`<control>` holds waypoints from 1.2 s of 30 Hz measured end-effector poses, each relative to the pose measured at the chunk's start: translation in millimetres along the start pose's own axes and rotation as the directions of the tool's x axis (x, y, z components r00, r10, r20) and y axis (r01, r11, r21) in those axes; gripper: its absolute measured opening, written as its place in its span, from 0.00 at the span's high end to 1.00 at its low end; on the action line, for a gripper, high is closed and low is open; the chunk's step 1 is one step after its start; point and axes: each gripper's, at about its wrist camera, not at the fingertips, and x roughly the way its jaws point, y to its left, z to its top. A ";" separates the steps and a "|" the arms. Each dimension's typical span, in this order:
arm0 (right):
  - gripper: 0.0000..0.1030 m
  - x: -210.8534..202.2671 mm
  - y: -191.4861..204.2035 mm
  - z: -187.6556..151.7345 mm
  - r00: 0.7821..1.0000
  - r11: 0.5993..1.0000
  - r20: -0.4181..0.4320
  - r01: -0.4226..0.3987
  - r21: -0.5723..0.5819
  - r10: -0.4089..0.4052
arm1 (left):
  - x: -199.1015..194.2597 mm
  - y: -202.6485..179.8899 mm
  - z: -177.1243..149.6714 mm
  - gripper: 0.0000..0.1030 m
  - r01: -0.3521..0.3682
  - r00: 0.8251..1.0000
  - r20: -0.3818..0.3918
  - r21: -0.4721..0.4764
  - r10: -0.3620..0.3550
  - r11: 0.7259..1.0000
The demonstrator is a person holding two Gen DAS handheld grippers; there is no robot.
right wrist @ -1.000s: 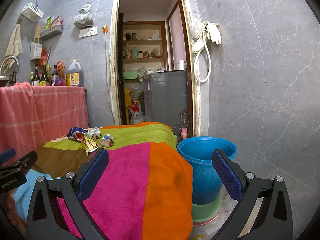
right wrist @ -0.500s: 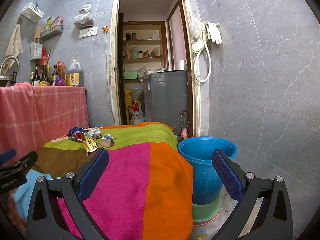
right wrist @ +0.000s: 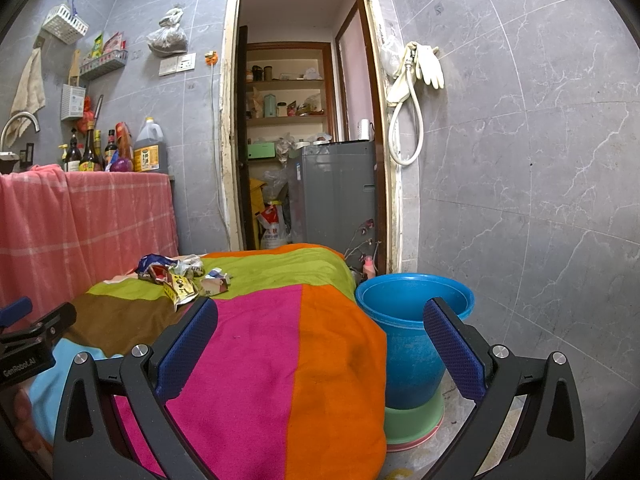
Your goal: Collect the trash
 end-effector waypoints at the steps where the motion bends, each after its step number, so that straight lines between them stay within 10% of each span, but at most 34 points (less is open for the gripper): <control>1: 0.00 0.0 -0.1 0.0 1.000 1.000 0.001 0.000 0.000 0.000 | 0.0 0.1 -0.3 0.02 0.001 1.000 0.000 0.000 -0.001 1.000; 36: 0.00 88.3 34.1 47.7 0.977 0.976 -0.008 -0.211 -0.054 0.211 | 77.6 12.6 50.8 0.02 -0.025 0.998 -0.061 -0.026 0.023 0.999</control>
